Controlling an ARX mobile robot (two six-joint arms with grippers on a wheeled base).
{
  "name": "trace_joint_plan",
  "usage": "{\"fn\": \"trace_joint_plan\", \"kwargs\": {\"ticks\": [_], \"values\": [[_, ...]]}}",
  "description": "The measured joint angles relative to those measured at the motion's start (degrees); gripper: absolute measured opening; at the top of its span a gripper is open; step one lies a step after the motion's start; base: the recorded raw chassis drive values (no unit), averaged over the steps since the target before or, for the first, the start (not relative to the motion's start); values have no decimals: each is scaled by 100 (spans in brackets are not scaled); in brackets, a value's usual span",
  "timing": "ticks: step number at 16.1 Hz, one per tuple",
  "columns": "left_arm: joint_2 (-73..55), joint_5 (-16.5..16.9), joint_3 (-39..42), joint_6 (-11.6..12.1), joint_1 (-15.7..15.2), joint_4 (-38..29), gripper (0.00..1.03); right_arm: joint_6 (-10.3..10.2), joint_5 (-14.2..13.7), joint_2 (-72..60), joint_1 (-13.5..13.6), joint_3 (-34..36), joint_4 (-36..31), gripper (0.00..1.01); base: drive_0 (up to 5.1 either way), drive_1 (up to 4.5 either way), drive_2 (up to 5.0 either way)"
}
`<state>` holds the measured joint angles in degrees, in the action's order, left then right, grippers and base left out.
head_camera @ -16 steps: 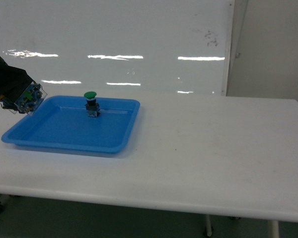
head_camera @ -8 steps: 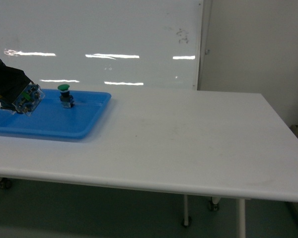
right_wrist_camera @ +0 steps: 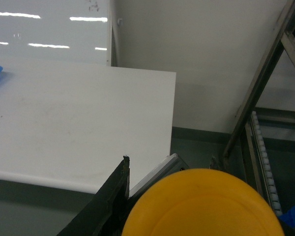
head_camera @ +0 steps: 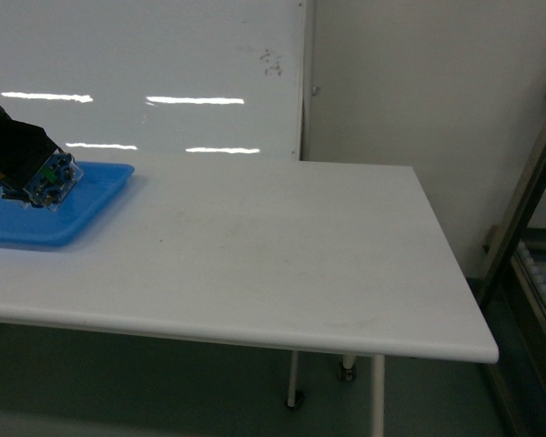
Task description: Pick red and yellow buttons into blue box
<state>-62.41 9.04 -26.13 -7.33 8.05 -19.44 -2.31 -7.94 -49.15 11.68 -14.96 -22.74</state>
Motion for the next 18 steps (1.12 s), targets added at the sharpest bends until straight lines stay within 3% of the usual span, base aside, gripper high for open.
{"fn": "trace_joint_plan", "kwargs": {"ticks": [18], "values": [[-4,2,0,2,0,7,24,0,0,4,0,0,-2,41,477,-365,-105]]}}
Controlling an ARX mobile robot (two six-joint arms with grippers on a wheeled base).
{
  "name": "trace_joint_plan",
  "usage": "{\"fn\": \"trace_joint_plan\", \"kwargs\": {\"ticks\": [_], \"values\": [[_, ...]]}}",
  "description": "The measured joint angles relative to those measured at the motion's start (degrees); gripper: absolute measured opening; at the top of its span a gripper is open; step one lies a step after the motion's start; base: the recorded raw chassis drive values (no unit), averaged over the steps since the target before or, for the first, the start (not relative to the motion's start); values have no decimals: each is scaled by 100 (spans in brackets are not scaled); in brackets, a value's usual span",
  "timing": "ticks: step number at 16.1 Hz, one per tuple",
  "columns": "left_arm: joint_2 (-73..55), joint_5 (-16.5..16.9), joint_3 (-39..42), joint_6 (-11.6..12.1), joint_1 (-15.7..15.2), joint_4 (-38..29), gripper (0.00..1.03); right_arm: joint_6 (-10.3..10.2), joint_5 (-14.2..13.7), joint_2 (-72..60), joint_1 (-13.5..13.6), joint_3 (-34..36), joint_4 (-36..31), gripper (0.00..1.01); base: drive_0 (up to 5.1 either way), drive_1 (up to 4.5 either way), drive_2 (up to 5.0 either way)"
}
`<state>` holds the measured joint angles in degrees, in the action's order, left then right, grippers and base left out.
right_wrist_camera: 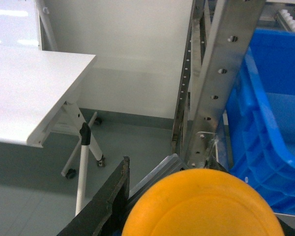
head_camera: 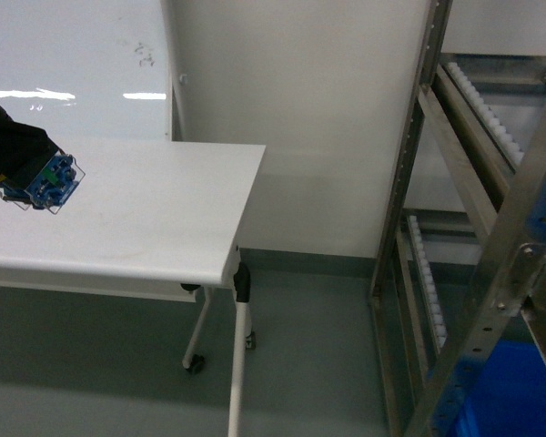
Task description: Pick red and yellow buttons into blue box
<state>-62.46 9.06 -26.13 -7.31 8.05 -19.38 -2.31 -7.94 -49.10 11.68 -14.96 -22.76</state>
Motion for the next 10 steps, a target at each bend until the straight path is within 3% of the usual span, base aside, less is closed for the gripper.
{"fn": "trace_joint_plan", "kwargs": {"ticks": [10], "values": [[4,-2,0,0,0,4,24,0,0,-4,0,0,11,41,487,-347,-124]]}}
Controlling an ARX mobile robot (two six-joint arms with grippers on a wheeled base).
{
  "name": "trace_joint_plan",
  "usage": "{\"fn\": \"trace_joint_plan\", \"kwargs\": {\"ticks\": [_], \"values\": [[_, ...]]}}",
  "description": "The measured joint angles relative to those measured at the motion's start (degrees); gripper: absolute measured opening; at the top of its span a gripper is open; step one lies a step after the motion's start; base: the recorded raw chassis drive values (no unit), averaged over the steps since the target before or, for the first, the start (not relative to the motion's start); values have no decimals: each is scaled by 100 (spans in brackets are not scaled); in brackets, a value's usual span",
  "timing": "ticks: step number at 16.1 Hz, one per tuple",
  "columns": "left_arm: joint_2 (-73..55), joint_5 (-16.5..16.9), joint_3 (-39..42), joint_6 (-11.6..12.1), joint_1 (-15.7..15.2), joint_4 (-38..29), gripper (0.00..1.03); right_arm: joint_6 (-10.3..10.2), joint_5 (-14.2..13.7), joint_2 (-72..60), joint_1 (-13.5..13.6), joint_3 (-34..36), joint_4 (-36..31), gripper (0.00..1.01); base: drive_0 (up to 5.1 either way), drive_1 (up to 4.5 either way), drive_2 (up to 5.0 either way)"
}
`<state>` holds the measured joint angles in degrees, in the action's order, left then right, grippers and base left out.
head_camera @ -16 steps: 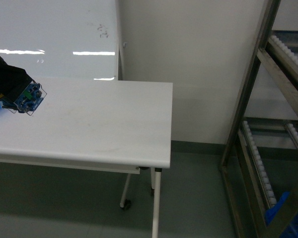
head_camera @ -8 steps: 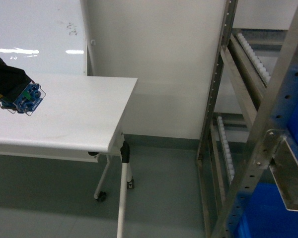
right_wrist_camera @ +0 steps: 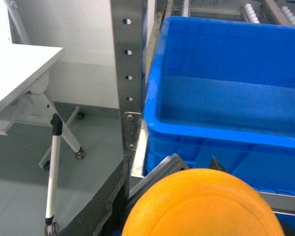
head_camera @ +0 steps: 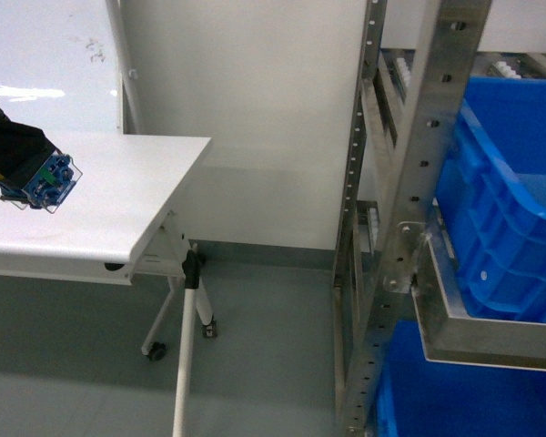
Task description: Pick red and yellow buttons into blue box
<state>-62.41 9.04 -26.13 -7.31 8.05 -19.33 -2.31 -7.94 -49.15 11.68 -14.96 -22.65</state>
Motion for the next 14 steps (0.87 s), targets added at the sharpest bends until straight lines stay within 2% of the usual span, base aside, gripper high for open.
{"fn": "trace_joint_plan", "kwargs": {"ticks": [14], "values": [[0,2,0,0,4,-11,24,0,0,9,0,0,-11,41,493,-247,-218]]}}
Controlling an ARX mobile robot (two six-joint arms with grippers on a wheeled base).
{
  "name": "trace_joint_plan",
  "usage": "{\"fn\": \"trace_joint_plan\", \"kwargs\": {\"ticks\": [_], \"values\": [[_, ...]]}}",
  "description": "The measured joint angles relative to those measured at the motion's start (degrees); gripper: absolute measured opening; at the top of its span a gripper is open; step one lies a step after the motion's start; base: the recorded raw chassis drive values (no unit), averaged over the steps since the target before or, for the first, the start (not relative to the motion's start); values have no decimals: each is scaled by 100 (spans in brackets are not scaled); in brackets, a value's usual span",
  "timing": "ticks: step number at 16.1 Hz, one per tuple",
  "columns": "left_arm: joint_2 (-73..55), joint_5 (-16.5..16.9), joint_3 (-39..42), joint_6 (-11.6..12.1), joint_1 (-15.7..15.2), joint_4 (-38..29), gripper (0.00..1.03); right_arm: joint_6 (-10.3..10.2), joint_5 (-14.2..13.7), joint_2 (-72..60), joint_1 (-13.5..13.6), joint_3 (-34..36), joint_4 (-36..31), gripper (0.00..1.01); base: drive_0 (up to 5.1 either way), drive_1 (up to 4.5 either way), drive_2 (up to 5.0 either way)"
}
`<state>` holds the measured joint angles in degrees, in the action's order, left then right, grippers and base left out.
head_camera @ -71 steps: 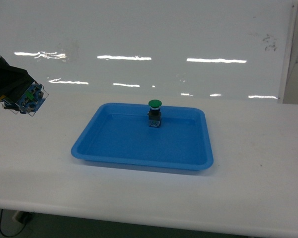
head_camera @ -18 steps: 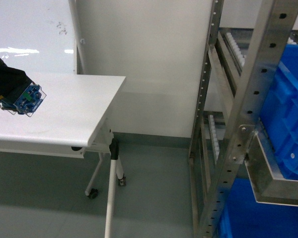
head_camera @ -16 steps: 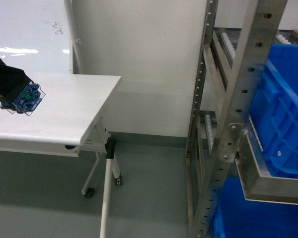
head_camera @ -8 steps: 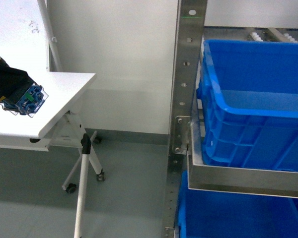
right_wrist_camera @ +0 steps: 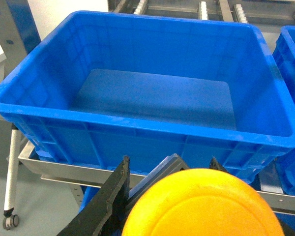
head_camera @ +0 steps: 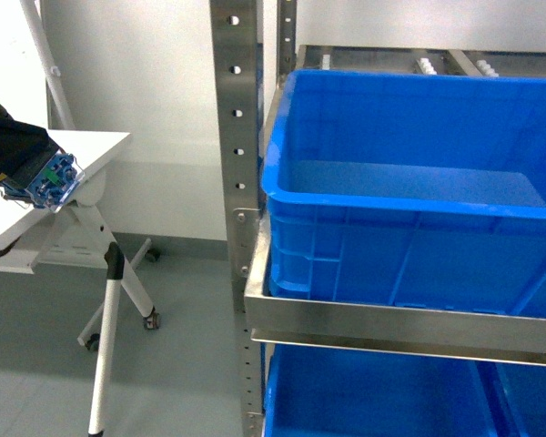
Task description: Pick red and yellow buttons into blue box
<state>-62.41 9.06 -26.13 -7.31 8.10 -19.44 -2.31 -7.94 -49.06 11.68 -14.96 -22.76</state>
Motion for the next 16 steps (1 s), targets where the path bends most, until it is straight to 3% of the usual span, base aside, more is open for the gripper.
{"fn": "trace_joint_plan", "kwargs": {"ticks": [16], "values": [[-7,2,0,2,-2,7,24,0,-2,-7,0,0,7,41,496,-238,-238]]}}
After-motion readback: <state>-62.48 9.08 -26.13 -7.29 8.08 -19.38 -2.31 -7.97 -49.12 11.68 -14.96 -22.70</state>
